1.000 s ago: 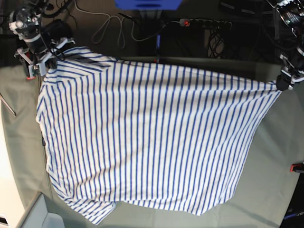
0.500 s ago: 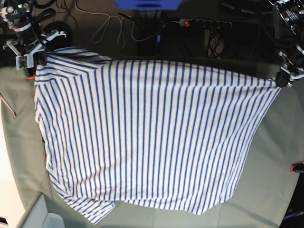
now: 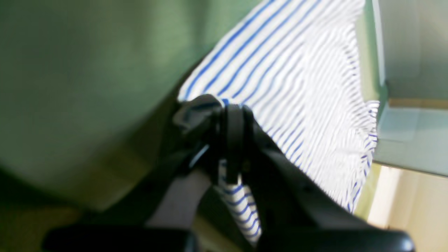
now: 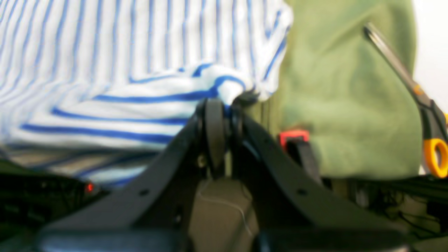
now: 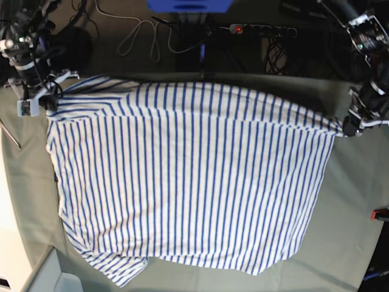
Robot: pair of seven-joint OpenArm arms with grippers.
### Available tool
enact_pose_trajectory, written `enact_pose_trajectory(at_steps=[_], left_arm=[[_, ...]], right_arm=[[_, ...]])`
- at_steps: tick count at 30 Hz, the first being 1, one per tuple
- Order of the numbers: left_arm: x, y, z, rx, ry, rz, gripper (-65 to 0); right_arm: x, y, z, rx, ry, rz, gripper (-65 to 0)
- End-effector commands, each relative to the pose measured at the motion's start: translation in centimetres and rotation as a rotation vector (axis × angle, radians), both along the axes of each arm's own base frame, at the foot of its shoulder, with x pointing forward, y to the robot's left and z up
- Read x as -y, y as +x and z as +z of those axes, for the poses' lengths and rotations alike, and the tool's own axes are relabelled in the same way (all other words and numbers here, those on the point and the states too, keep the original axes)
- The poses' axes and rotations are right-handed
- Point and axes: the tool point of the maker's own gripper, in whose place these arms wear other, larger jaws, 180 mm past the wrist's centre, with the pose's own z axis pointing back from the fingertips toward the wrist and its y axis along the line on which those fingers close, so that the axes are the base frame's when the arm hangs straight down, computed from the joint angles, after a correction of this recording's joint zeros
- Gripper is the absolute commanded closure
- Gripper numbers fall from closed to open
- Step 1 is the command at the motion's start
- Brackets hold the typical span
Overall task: Layout the t-shirt on the table in an organized manner, then fold the t-shirt properly
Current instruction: 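Lift the shirt edge with both grippers and fold it over the shirt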
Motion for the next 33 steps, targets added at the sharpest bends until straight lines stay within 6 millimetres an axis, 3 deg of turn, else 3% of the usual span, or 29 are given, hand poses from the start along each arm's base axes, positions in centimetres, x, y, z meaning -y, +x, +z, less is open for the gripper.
enact_pose_trajectory(at_steps=[1, 9, 17, 27, 33], left_arm=[[-0.8, 1.1, 1.5, 0.039, 0.04, -0.001, -0.1], [-1.4, 5.5, 4.1, 0.086, 0.12, -0.008, -0.1], [0.9, 8.7, 1.1, 0.042, -0.012, -0.052, -0.1], [0.7, 12.5, 3.3, 0.116, -0.038, -0.037, -0.1], [-0.1, 13.9, 2.8, 0.153, 0.001, 0.025, -0.1]], right_arm=[[0.8, 1.5, 1.6, 0.066, -0.02, 0.005, 0.0], [1.9, 6.8, 3.5, 0.166, -0.011, 0.0, 0.0], [1.5, 11.0, 3.8, 0.219, 0.057, -0.011, 0.0], [3.5, 15.9, 3.8, 0.237, 0.121, -0.029, 0.0], [4.6, 17.9, 3.6, 0.231, 0.16, -0.042, 0.0]])
